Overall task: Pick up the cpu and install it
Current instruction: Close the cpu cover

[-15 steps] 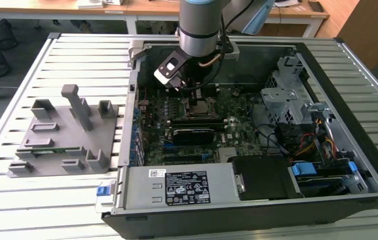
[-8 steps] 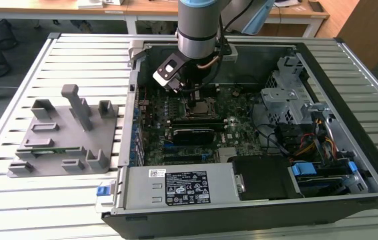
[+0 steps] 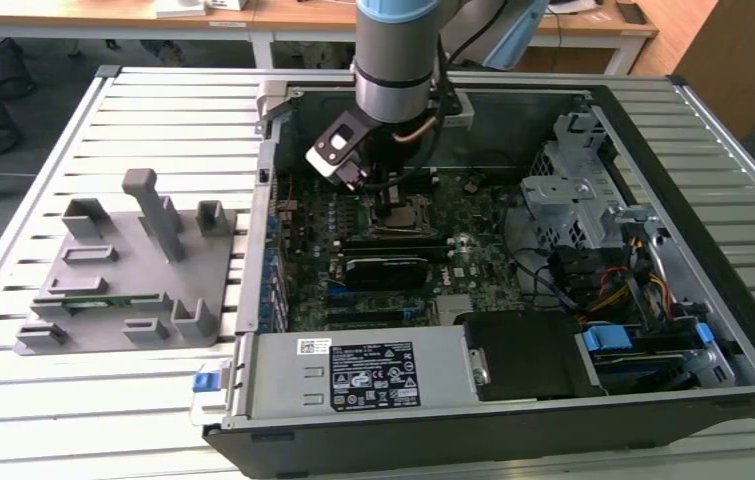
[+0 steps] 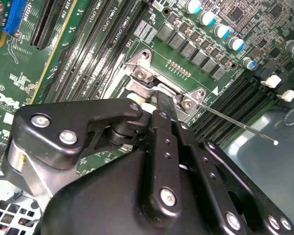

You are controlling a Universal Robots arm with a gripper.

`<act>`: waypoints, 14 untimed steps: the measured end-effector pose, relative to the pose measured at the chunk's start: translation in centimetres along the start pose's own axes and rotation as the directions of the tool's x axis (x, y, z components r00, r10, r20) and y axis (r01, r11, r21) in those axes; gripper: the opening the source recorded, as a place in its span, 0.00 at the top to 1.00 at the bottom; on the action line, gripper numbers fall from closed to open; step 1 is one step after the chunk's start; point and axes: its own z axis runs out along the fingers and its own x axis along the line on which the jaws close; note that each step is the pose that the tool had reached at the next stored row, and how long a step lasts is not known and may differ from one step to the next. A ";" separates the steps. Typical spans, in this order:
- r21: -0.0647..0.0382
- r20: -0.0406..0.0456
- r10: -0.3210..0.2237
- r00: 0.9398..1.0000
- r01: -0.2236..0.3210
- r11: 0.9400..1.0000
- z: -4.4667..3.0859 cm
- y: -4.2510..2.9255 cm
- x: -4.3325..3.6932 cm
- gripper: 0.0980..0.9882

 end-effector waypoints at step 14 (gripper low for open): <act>0.005 0.000 0.000 1.000 0.000 1.000 -0.44 1.50 -0.06 0.99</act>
